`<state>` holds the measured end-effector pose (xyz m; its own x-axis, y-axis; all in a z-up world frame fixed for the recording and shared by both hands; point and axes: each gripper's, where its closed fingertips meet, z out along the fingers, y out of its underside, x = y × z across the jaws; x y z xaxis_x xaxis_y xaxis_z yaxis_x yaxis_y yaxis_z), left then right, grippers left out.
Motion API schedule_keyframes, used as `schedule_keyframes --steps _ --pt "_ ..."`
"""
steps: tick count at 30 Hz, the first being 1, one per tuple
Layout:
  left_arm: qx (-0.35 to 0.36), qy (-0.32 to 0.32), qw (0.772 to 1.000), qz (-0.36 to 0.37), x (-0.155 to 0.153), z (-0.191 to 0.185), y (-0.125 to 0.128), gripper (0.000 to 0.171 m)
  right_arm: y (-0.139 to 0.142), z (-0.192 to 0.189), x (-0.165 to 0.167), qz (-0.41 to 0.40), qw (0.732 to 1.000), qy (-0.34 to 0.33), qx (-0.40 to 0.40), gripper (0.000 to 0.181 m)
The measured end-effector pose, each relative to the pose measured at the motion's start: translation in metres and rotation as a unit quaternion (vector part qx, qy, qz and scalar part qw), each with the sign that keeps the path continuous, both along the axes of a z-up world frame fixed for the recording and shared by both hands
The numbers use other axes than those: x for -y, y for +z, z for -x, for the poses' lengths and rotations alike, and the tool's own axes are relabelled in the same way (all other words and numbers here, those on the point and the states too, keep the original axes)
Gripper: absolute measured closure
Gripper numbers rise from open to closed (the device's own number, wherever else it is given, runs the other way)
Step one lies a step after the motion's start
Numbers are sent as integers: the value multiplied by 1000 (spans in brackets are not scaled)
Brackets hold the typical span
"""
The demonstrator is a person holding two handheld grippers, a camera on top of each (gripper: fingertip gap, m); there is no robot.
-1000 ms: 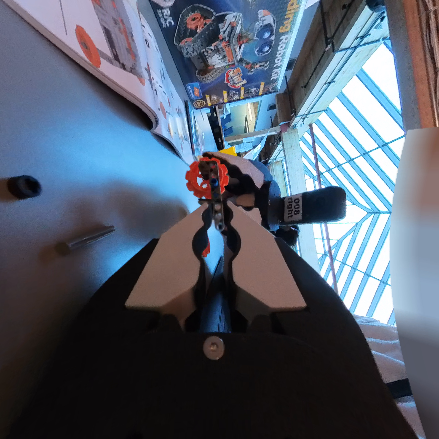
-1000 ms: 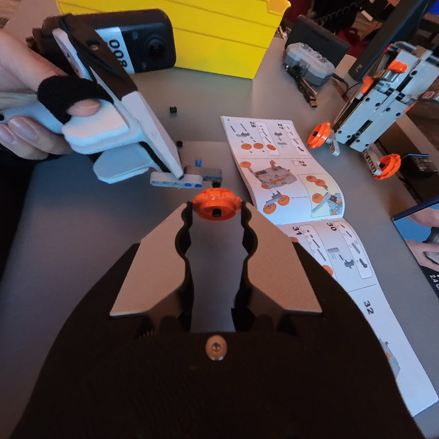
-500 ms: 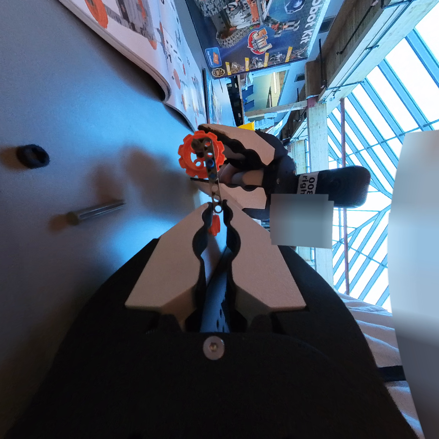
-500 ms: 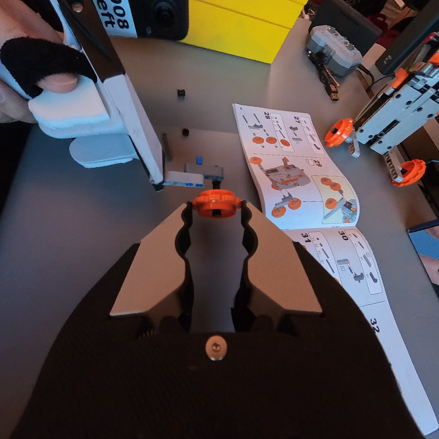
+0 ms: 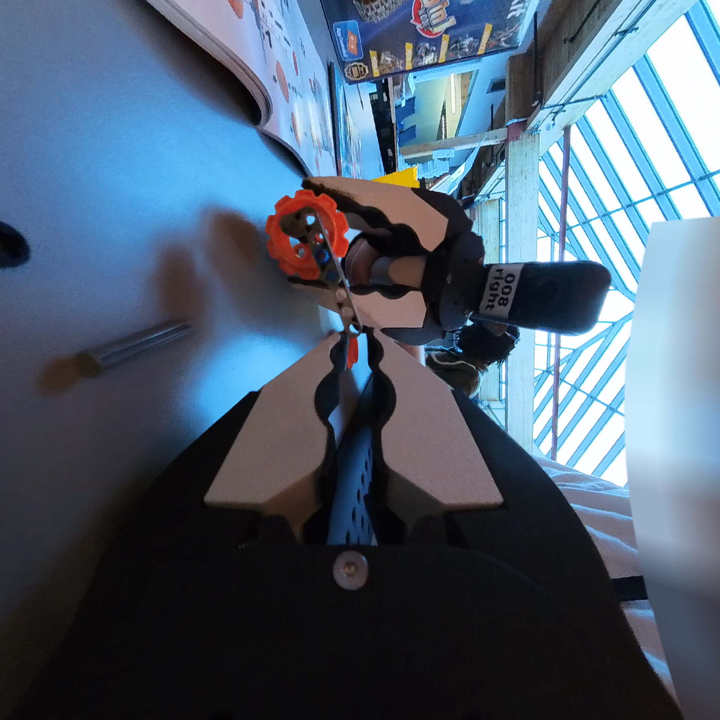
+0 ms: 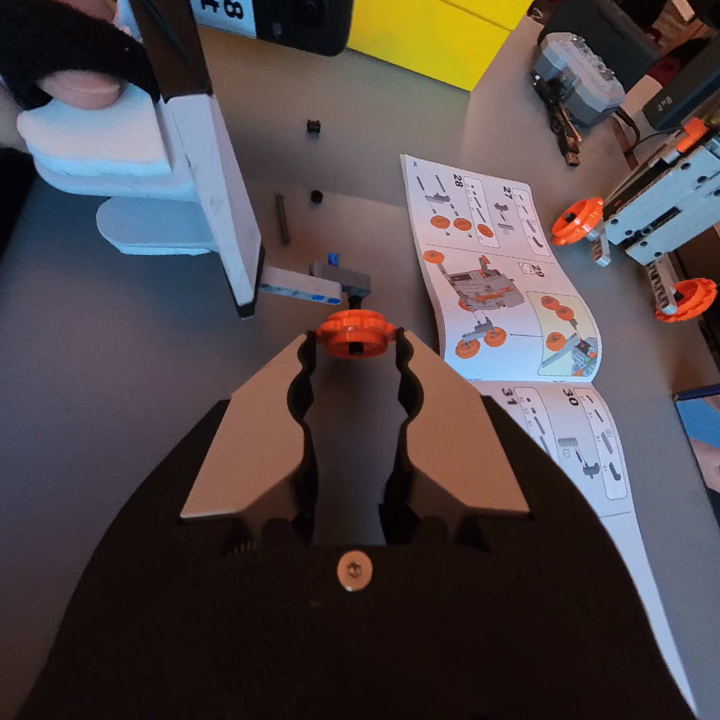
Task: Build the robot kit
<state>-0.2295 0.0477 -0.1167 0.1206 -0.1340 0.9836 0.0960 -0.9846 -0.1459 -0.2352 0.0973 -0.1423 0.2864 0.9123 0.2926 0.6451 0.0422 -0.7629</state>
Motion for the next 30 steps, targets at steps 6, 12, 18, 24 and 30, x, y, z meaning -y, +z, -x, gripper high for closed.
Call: schedule_keyframes --steps 6,12,18,24,30 --pt "-6 -48 999 10 11 -5 -3 158 -2 3 2 -27 999 43 18 141" --pt "-18 -94 995 10 24 -5 -4 159 -2 0 3 -47 997 63 21 141" --pt "-49 -118 992 -18 40 5 -5 160 -2 -1 4 -64 995 72 30 141" --pt "-109 -111 985 -70 50 19 -11 161 -2 -4 7 -86 991 75 65 135" --pt "-123 -105 983 -91 54 30 -10 161 10 -46 12 -97 990 16 104 135"
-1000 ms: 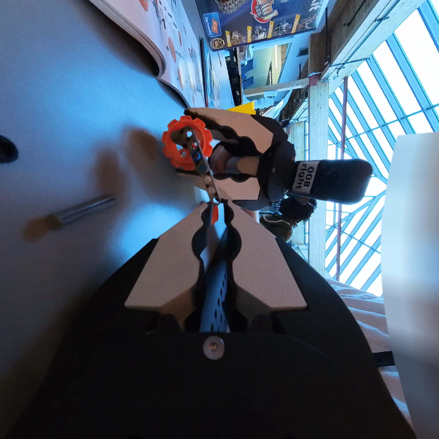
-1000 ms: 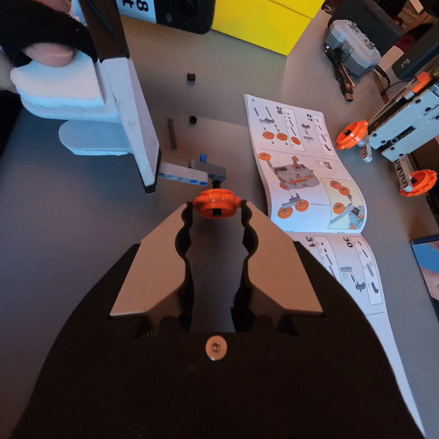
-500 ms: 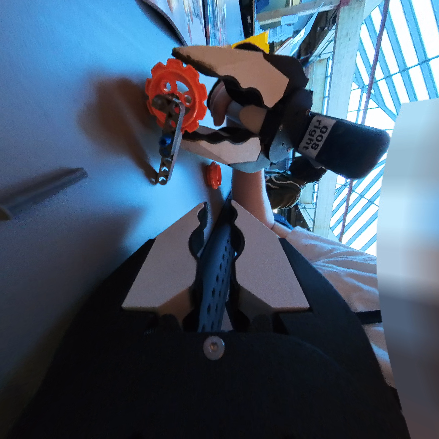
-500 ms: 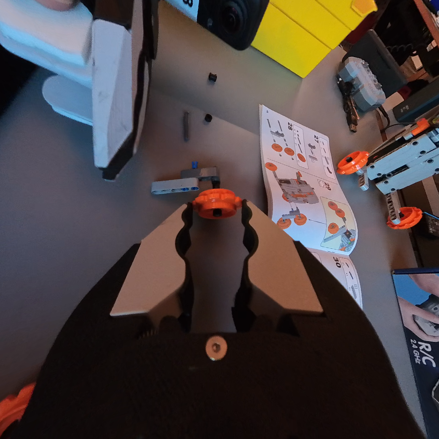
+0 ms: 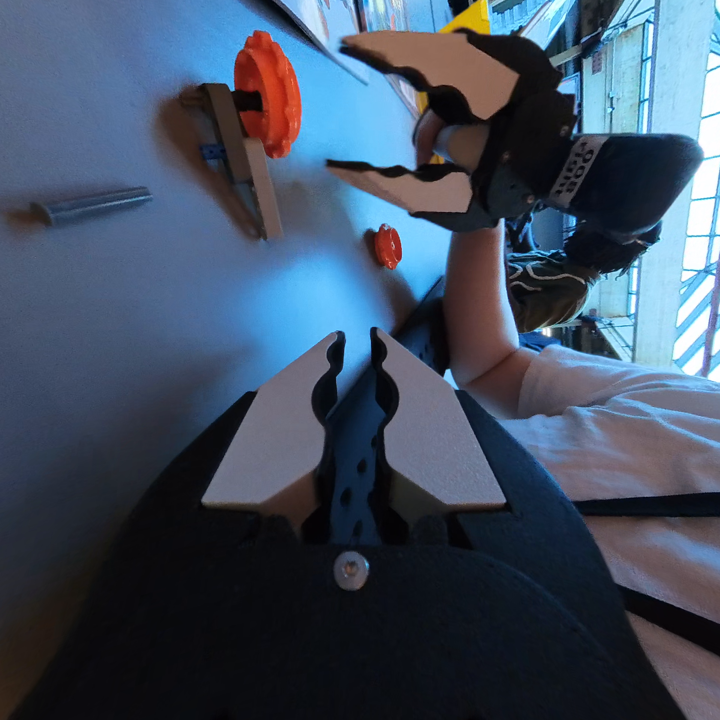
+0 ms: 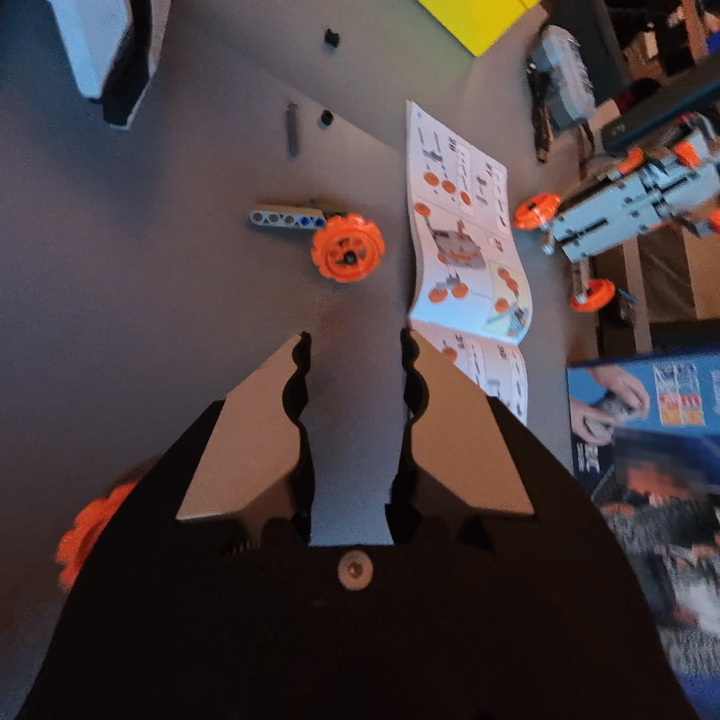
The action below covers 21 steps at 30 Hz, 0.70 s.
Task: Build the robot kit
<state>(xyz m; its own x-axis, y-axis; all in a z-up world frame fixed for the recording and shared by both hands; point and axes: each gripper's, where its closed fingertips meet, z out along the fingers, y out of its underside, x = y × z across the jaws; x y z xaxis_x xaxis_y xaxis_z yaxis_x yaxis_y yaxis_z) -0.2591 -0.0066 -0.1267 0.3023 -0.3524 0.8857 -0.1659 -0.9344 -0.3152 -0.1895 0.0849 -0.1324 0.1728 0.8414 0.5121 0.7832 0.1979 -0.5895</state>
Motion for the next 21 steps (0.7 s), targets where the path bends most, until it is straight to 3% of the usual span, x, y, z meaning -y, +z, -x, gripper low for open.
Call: schedule_keyframes --steps 4,7,12,16,21 --pt "-3 20 1000 -23 -3 13 2 161 16 -45 28 100 988 -77 -86 135" --pt "-22 16 999 -39 -5 17 0 161 24 -58 41 140 972 -120 -144 141" --pt "-65 14 995 -76 -12 18 -5 161 22 -8 27 155 963 -183 -121 148" --pt "-115 36 985 -120 -19 29 -9 161 5 51 26 242 936 -214 -136 150" --pt "-167 61 961 -211 -38 59 -9 160 -12 57 26 278 907 -264 -173 150"
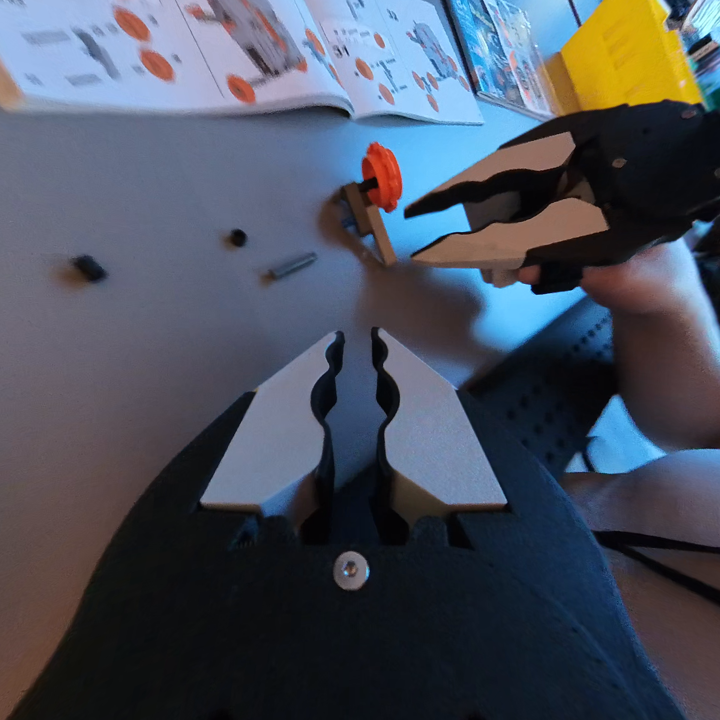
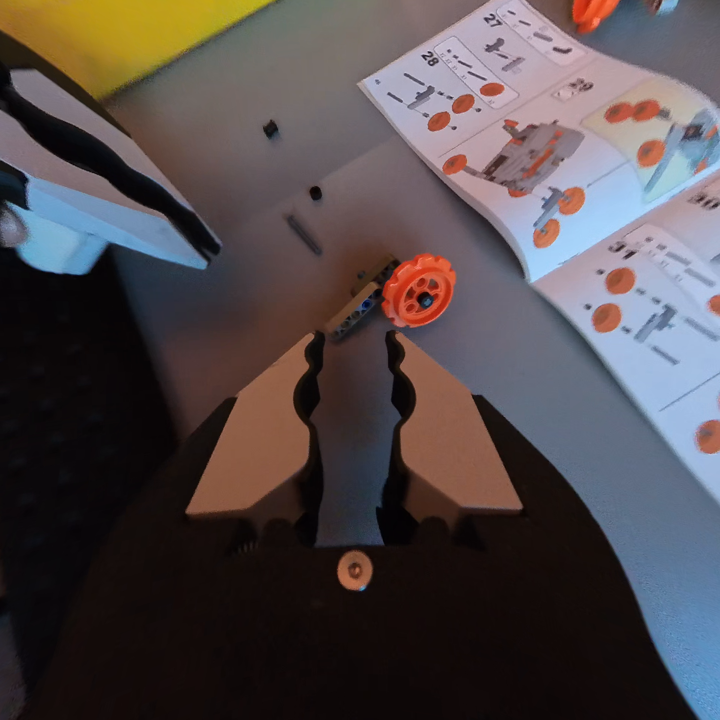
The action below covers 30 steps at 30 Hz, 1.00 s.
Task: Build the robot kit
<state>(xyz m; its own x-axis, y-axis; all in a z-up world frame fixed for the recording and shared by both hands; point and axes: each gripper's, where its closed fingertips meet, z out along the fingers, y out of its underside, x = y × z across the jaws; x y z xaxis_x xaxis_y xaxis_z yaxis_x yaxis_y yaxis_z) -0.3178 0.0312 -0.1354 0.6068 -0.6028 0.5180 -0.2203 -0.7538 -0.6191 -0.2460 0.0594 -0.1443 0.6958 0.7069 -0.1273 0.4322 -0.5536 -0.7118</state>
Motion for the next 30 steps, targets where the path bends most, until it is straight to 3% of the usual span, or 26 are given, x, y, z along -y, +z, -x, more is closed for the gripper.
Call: schedule_keyframes --steps 4,8,11,19,23,30 --pt "-66 -51 989 -123 -24 15 0 152 2 4 0 33 997 -21 -65 149" --pt "-138 -125 961 -205 -37 13 -5 151 6 -6 -3 -10 998 -16 -51 151" --pt "-184 -153 946 -221 -45 12 -12 151 5 -17 -7 -46 999 -10 -24 151" --pt "-182 -190 939 -221 -45 6 -22 155 3 -14 -6 -49 999 13 -20 153" --pt "-162 -191 946 -207 -46 4 -23 160 -3 -10 -1 -5 999 14 -31 153" --pt "-152 -198 944 -217 -40 4 -24 171 -5 3 -1 107 985 -41 -126 148"
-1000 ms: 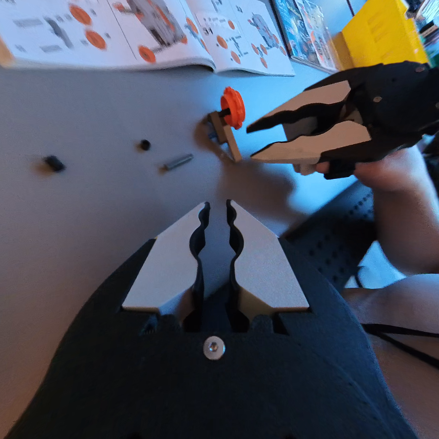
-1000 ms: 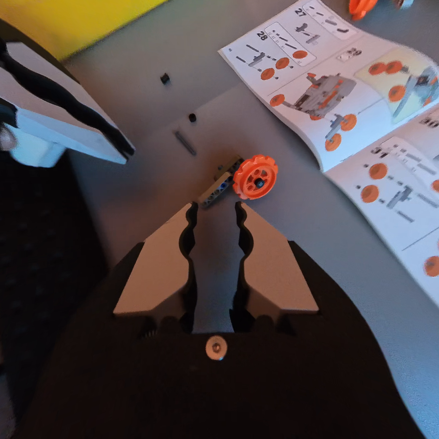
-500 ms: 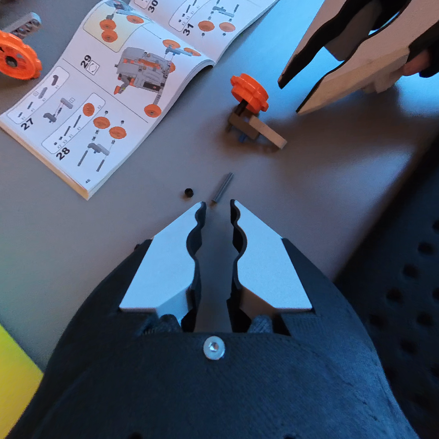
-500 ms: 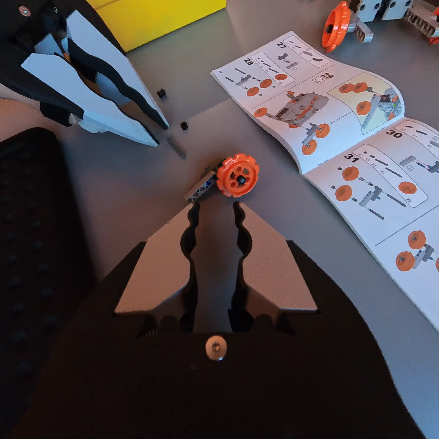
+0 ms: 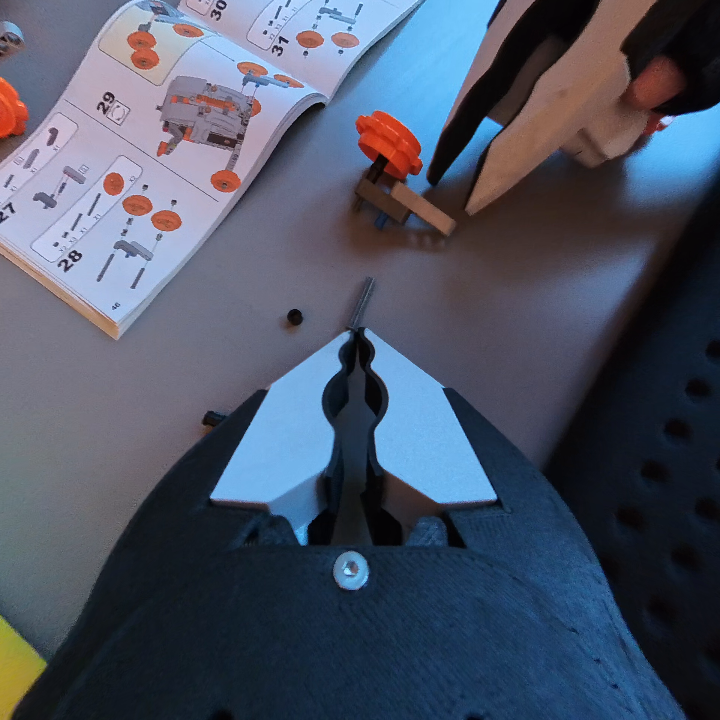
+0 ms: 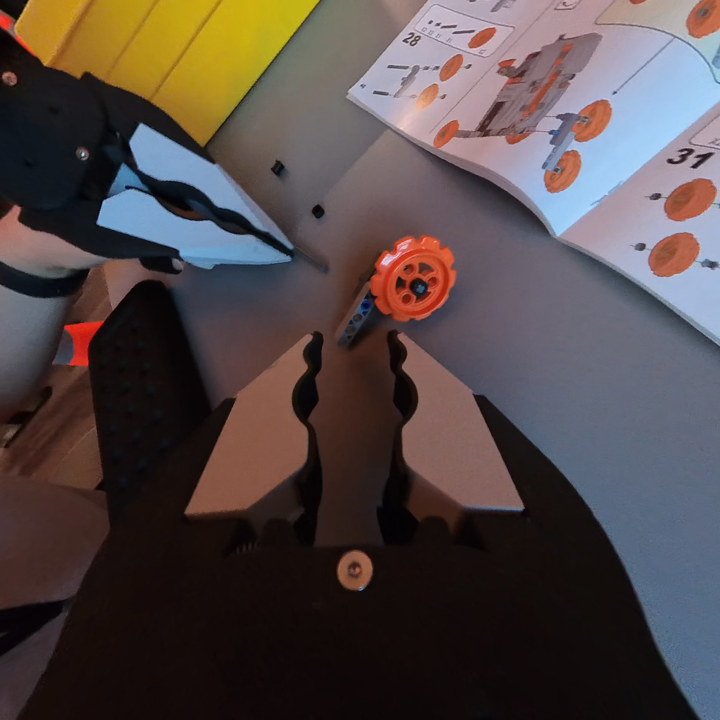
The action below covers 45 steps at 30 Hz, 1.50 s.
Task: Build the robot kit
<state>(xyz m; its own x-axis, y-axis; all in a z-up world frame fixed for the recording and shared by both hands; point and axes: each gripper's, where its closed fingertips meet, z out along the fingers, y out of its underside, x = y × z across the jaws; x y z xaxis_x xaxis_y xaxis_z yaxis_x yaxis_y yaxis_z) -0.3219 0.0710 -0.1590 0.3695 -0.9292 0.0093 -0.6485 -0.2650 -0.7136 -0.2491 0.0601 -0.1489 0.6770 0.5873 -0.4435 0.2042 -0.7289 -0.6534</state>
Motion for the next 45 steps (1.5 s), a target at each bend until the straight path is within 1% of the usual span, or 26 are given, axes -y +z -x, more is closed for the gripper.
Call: schedule_keyframes --steps 2,4,9,12,15,16,19,21,23,25,28,31,33,35,37,38,40,43,45 --pt "6 3 1000 8 2 1 0 171 -1 0 -2 8 1000 -4 5 148" --pt "-3 8 1000 2 1 7 0 171 -2 0 -6 6 1000 -9 13 149" --pt "-38 9 999 -24 -8 14 2 158 -3 4 -8 22 1000 -10 1 152" --pt "-27 -27 999 -29 -5 2 6 158 -3 5 -9 23 1000 -9 4 154" --pt "-45 -54 997 -32 -3 -1 0 159 -5 8 -11 29 1000 -12 4 157" --pt "-42 -60 997 -34 -2 -3 0 161 -5 9 -11 29 1000 -12 7 157" --pt "-33 -61 997 -34 -1 -7 -1 169 -5 12 -10 14 999 -12 31 156" --pt "-28 -57 998 -30 -1 -7 -1 169 -6 14 -11 4 999 -16 42 156" --pt "-25 -51 998 -24 0 -6 -1 170 -8 15 -12 1 999 -12 48 167" --pt "-22 -43 998 -27 0 -6 -1 170 -7 16 -11 5 999 -12 35 170" --pt "-4 -46 998 -36 7 -11 4 170 0 16 -8 21 999 -13 -22 175" --pt "55 -63 995 -48 19 -25 23 170 17 12 -6 47 993 -17 -105 175" --pt "85 -68 993 -49 24 -33 36 170 34 9 -7 62 983 -24 -171 175" --pt "104 -79 990 -52 29 -40 48 170 53 7 -6 88 962 -26 -258 176" --pt "113 -86 988 -65 32 -46 59 171 75 5 -6 118 929 -24 -349 176" --pt "117 -89 987 -70 33 -49 65 170 82 4 -5 129 915 -24 -381 176" --pt "126 -91 985 -69 34 -54 77 170 92 2 -5 139 897 -23 -418 176" --pt "142 -94 983 -67 36 -60 91 171 102 2 -2 147 878 -17 -455 176" --pt "141 -98 983 -67 38 -62 96 171 107 1 -2 154 866 -17 -475 176"
